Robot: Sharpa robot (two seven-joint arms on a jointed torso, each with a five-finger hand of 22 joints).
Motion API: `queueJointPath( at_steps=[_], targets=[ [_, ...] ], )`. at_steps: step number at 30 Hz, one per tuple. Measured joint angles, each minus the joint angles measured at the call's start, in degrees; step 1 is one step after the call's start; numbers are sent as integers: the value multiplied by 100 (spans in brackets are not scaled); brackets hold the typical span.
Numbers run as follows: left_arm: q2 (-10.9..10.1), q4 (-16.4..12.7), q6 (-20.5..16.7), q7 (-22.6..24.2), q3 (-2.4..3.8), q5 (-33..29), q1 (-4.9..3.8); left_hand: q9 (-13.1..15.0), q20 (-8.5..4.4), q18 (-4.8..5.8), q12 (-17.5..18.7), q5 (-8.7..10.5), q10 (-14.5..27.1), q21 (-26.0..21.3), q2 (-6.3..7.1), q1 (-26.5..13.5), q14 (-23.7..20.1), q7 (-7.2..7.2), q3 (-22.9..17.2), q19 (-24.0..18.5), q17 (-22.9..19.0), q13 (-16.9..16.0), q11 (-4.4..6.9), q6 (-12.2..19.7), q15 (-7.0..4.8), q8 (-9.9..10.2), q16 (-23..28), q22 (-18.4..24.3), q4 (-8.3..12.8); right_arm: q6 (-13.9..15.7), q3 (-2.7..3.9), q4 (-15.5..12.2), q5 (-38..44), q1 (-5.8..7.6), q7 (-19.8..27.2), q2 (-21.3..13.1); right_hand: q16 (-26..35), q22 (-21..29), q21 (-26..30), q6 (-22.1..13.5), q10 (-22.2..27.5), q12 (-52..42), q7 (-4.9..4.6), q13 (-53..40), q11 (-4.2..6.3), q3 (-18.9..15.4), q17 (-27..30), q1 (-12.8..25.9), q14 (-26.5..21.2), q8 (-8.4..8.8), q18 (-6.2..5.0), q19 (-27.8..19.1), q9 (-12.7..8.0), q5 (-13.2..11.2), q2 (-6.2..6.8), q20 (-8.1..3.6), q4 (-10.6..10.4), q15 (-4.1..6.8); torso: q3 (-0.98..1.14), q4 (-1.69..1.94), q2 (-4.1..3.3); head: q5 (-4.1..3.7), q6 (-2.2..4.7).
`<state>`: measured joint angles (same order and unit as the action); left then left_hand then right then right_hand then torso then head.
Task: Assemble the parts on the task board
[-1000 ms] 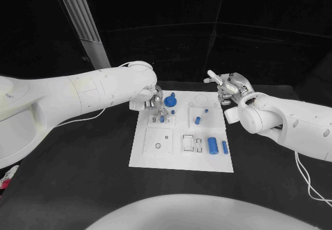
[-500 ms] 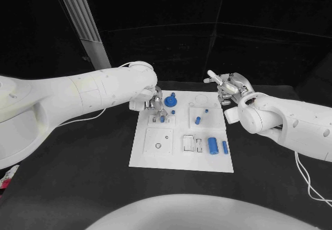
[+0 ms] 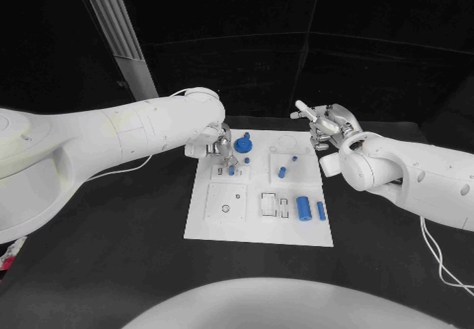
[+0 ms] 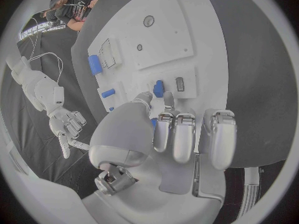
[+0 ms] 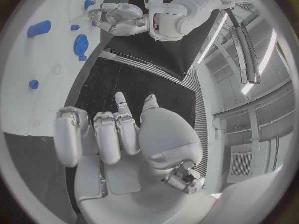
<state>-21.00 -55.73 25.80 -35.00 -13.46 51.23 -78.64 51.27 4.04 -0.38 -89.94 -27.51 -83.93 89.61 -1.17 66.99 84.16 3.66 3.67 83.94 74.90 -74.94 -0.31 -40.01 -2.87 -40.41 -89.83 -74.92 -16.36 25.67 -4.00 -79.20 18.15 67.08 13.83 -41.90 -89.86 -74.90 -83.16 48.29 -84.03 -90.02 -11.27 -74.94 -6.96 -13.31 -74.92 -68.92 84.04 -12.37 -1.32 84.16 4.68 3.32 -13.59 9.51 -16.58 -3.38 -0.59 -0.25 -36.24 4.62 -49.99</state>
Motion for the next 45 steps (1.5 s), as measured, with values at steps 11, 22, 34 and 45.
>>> queueJointPath(
  at_steps=[11,22,34,45],
  targets=[
    [26,42,58,5,0,-82,12,-34,0,0,0,0,0,0,-55,55,0,0,-18,0,0,0,0,0,0,32,0,0,-13,1,0,1,0,0,-5,8,0,0,0,0,0,0,0,0,0,0,0,0,0,0,1,0,0,0,0,0,0,0,-1,-1,1,1,0],
    [54,107,110,1,0,-126,18,-112,0,0,0,0,-1,0,2,354,-2,-37,-121,0,0,0,1,-37,-1,133,0,0,90,3,0,-4,0,0,-10,4,0,0,0,0,0,0,0,0,0,0,0,0,0,0,1,0,0,0,0,0,0,0,0,-3,0,-10,0],
    [90,166,162,2,1,-143,24,-143,0,0,0,0,-22,0,7,511,-21,-28,-166,0,0,0,22,-57,-20,164,0,0,135,5,0,-6,0,0,-13,1,0,0,0,0,0,0,0,0,0,0,1,0,0,0,1,0,0,0,0,0,0,0,0,-5,-1,-30,0],
    [106,196,194,15,1,-152,32,-186,-16,0,0,0,-21,0,-2,556,-21,-29,-206,16,0,0,21,-56,-20,236,0,0,154,8,0,-7,0,0,-17,-1,0,0,0,0,0,0,0,0,0,-15,1,-23,0,0,1,0,0,0,-23,0,-15,0,0,-3,-1,-40,0]
  ],
)
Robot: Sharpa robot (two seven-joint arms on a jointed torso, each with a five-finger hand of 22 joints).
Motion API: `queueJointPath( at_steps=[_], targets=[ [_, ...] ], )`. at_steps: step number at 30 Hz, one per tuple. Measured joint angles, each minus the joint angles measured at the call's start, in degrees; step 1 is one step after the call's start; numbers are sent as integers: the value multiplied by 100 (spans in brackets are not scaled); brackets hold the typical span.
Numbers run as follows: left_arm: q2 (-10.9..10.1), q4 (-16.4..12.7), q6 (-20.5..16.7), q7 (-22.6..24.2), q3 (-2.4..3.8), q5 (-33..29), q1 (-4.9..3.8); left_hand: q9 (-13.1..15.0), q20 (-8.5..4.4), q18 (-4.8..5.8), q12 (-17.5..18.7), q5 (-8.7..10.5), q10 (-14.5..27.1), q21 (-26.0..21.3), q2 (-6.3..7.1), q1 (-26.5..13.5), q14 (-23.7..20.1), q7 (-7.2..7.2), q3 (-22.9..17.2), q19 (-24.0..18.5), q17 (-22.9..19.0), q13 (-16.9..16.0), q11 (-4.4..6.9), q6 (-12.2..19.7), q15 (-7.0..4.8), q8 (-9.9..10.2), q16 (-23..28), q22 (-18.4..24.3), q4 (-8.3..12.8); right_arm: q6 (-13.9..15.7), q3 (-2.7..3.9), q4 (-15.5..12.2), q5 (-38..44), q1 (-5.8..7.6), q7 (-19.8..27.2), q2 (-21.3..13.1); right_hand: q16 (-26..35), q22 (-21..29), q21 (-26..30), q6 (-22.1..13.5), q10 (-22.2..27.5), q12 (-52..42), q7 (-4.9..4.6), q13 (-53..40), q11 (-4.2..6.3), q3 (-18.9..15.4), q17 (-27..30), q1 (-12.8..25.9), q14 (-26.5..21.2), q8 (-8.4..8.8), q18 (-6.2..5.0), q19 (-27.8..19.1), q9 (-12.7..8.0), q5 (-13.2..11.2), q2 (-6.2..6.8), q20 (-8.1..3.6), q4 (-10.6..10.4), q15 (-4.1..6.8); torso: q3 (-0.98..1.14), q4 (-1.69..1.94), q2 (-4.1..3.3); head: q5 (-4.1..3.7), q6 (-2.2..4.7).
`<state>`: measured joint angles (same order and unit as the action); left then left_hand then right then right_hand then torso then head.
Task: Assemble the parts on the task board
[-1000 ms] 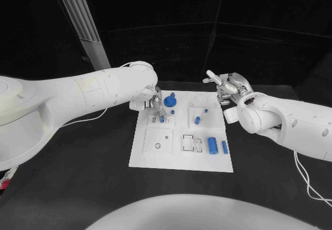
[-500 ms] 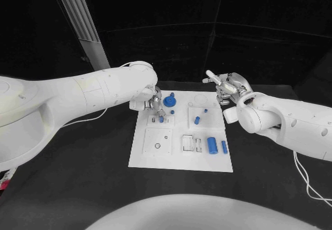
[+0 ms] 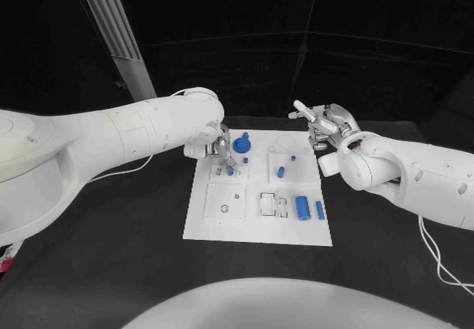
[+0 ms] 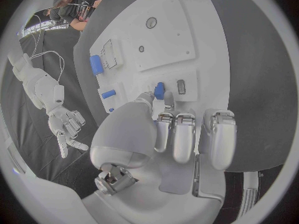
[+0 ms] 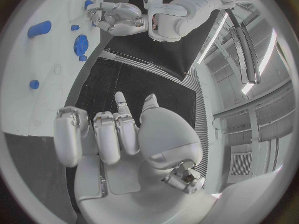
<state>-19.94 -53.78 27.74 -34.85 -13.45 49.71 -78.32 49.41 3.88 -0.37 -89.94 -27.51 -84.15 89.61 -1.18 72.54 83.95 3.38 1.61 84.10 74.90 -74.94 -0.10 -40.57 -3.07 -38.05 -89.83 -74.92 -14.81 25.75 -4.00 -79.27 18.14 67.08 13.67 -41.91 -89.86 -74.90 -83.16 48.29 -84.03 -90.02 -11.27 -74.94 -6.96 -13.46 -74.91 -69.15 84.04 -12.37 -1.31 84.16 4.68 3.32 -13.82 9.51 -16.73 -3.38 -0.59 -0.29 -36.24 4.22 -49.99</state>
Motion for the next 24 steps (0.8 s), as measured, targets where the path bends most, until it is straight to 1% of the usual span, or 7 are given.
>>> queueJointPath(
  at_steps=[2,8,11,13,18,21,24],
  targets=[
    [5,9,8,5,0,-7,1,-31,0,-1,0,-27,0,0,0,59,0,-2,-23,0,0,0,0,-1,0,48,0,0,12,1,0,0,0,0,-1,0,0,0,0,0,0,0,0,0,0,0,0,0,0,0,0,0,0,0,0,0,0,0,0,1,0,1,0],
    [8,21,22,24,1,-27,2,-56,0,0,0,-27,0,0,4,64,0,-1,-39,0,0,0,0,-39,0,53,0,0,28,2,0,2,0,0,-1,2,0,0,0,0,0,0,0,0,0,0,0,0,0,0,0,0,0,0,0,0,0,0,0,2,1,2,0],
    [10,28,28,35,1,-34,4,-55,0,0,0,-27,0,0,4,64,0,-1,-49,0,0,0,0,-39,0,53,0,0,18,3,0,3,0,0,-1,3,0,0,0,0,0,0,0,0,0,0,0,0,0,0,0,0,0,0,0,0,0,0,0,4,1,-14,0],
    [10,30,33,42,1,-38,5,-70,0,-1,0,-27,0,0,4,65,0,-1,-56,0,0,0,0,-39,0,90,0,0,12,3,0,3,0,0,-2,3,0,0,0,0,0,0,0,0,0,0,0,0,0,0,0,0,0,0,0,0,0,0,0,4,1,-15,0],
    [16,32,51,68,1,-50,7,-151,0,0,0,-51,0,0,-45,285,0,-1,-286,0,0,0,0,-80,0,181,0,0,81,4,0,2,0,0,-2,3,0,0,0,0,0,0,0,0,0,0,0,0,0,0,0,0,0,0,0,0,0,0,2,4,1,-15,0],
    [17,35,61,82,3,-54,6,-194,0,0,0,-113,21,0,-18,409,0,-29,-475,0,0,0,21,-113,0,210,0,0,194,5,0,0,0,0,-2,2,0,0,0,0,0,0,0,0,0,0,0,0,0,0,0,0,0,0,0,0,0,0,2,4,1,-15,0],
    [18,36,71,94,3,-57,4,-220,-16,-1,0,-284,21,0,28,480,0,-19,-638,-17,0,0,21,-123,0,248,0,0,259,6,0,0,0,0,-3,1,0,0,0,0,0,0,0,0,0,0,0,0,0,0,0,0,0,0,0,0,0,0,1,4,1,-22,0]
  ],
)
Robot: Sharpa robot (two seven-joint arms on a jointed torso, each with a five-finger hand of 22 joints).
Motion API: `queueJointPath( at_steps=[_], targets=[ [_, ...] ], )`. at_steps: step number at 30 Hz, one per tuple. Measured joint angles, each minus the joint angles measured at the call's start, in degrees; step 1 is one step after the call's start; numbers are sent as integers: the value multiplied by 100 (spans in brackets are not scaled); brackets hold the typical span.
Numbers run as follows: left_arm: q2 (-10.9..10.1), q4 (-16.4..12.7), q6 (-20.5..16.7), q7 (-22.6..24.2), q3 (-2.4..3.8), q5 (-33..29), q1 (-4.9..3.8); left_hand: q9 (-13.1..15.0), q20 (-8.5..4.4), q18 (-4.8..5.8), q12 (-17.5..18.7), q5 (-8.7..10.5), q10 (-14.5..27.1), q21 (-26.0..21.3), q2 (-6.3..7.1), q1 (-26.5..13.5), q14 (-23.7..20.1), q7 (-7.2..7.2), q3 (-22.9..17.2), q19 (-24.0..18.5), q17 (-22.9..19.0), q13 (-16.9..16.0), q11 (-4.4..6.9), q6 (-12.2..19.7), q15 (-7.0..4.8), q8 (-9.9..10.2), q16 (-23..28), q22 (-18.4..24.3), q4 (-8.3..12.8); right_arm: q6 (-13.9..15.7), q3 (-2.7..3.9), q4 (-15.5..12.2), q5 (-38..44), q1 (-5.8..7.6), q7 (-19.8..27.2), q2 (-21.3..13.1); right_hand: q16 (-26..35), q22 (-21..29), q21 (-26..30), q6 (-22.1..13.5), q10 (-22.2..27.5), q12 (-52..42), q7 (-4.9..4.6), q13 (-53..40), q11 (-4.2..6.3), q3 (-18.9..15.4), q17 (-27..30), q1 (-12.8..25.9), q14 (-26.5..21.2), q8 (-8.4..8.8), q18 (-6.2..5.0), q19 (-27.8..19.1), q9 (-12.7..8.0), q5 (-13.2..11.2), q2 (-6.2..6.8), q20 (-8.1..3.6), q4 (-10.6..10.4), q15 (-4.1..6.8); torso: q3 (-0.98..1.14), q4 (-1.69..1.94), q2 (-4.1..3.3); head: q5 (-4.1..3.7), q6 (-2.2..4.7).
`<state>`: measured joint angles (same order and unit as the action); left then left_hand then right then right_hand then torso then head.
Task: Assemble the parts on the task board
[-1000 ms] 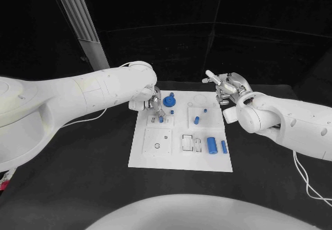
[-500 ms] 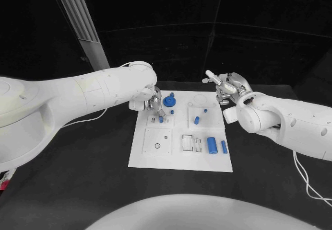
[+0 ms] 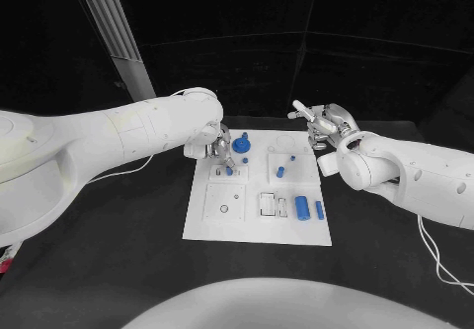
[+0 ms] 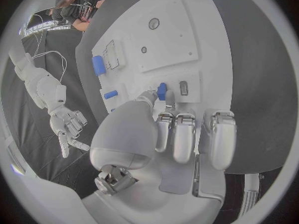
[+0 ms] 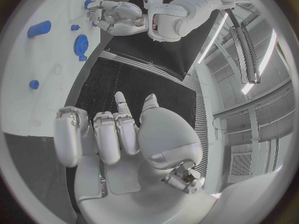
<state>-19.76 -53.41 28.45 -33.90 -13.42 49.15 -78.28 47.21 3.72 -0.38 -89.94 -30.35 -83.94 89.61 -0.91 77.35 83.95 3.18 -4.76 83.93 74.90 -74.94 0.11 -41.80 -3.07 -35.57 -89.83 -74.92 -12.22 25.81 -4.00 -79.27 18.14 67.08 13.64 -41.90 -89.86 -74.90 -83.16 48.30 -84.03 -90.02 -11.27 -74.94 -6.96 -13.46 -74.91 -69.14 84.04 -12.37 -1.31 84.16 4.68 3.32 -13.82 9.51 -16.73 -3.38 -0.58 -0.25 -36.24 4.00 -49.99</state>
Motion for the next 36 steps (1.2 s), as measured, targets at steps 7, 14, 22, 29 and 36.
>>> queueJointPath(
  at_steps=[7,14,22,29,36],
  targets=[
    [0,1,4,36,0,-1,-1,-30,-4,0,0,-133,0,0,61,59,0,-5,-224,-5,0,0,0,-41,0,27,0,0,82,1,0,4,0,0,0,4,0,0,0,0,0,0,0,0,0,0,0,0,0,0,0,0,0,0,0,0,0,0,-1,0,0,-3,0],
    [-18,-16,-16,92,0,-1,-1,-36,-4,0,0,-475,0,0,181,-4,0,12,-519,-5,0,0,0,-67,0,29,0,0,142,1,0,7,0,0,0,6,0,0,0,0,0,0,0,0,0,0,0,0,0,0,0,0,0,0,0,0,0,0,-1,0,1,5,0],
    [-74,-70,-98,189,-4,1,5,-15,-4,0,0,-546,0,0,249,-72,0,11,-646,-5,0,0,0,-70,0,30,0,0,190,1,0,15,0,0,0,6,0,0,0,0,0,0,0,0,0,0,0,0,0,0,0,0,0,0,0,0,0,0,-2,1,1,2,0],
    [-121,-114,-196,287,-6,3,9,-14,-4,0,0,-598,0,0,287,-111,0,31,-722,-5,0,0,0,-90,0,30,0,0,235,1,0,24,0,0,0,11,0,0,0,0,0,0,0,0,0,0,0,0,0,0,0,0,0,0,0,0,0,0,-2,4,1,11,0],
    [-222,-234,-396,386,-4,0,9,-3,-3,0,0,-598,0,0,342,-166,0,31,-779,-5,0,0,0,-91,0,30,0,0,226,1,0,28,0,0,0,9,0,0,0,0,0,0,0,0,0,0,0,0,0,0,0,0,0,0,0,0,0,0,-2,4,0,12,0]
  ],
)
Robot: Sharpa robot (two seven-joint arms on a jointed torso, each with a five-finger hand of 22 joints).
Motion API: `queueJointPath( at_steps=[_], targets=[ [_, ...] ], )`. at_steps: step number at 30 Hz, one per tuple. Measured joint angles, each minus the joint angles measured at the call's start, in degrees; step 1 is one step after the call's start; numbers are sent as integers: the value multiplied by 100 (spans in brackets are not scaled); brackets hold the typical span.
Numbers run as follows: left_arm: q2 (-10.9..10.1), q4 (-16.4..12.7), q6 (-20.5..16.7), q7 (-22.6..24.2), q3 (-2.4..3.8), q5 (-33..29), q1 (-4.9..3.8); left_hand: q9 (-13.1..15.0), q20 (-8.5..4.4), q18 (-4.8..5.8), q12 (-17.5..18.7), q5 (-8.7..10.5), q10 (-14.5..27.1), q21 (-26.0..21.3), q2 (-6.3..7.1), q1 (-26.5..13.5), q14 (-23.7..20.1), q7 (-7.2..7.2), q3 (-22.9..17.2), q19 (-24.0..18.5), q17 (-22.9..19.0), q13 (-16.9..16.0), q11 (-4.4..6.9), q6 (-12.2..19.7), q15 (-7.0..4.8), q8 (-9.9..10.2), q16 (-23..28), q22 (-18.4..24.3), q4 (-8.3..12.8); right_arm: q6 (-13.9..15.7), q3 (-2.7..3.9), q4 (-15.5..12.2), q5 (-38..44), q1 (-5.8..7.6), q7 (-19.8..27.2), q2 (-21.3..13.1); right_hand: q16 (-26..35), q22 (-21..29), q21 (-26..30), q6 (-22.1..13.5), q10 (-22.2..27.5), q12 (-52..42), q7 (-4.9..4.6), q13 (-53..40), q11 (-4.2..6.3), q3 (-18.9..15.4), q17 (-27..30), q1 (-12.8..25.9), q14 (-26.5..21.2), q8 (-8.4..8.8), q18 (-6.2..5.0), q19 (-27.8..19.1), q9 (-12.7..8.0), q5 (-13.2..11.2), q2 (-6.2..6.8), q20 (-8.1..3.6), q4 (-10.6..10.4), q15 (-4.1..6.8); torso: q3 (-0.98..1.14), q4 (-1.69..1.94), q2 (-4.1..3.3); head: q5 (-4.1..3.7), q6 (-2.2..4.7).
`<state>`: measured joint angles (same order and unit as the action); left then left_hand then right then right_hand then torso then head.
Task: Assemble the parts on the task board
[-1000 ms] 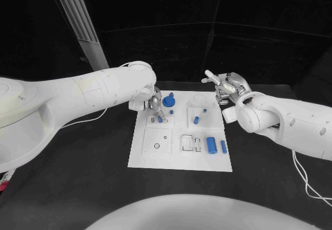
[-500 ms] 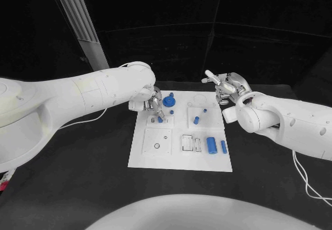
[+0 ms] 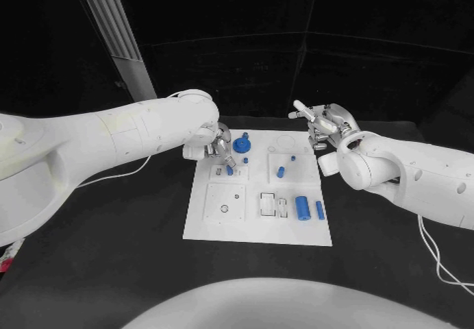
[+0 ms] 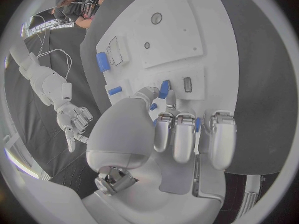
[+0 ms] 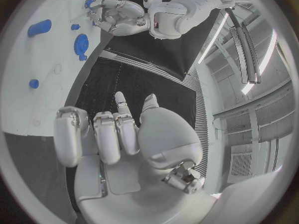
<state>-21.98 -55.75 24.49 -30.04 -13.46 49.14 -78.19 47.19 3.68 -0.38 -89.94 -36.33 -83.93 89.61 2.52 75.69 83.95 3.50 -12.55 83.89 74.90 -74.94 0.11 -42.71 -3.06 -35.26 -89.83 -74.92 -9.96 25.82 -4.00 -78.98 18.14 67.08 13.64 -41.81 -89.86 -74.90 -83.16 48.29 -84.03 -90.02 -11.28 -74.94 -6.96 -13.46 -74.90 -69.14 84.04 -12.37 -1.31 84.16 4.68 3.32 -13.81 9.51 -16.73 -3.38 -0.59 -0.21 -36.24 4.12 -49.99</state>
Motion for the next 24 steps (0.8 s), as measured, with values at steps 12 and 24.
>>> queueJointPath(
  at_steps=[12,24],
  targets=[
    [-249,-288,-330,-70,0,-180,-16,32,-19,0,0,131,-1,0,18,-80,0,0,-198,20,0,0,42,-1,-42,-27,0,0,26,0,0,10,0,0,-1,-4,0,0,0,0,0,0,0,0,0,0,0,-1,0,0,0,0,0,0,-1,0,0,0,2,2,5,1,0],
    [-510,-661,-626,-184,-1,-336,-116,36,-19,0,0,172,0,0,-57,-153,0,38,-340,20,0,0,41,-39,-42,-52,0,0,-55,0,0,23,0,0,-2,-3,0,0,0,0,0,0,0,0,0,-17,0,-23,0,-23,0,0,0,0,-24,0,17,0,2,2,7,27,0]
  ],
)
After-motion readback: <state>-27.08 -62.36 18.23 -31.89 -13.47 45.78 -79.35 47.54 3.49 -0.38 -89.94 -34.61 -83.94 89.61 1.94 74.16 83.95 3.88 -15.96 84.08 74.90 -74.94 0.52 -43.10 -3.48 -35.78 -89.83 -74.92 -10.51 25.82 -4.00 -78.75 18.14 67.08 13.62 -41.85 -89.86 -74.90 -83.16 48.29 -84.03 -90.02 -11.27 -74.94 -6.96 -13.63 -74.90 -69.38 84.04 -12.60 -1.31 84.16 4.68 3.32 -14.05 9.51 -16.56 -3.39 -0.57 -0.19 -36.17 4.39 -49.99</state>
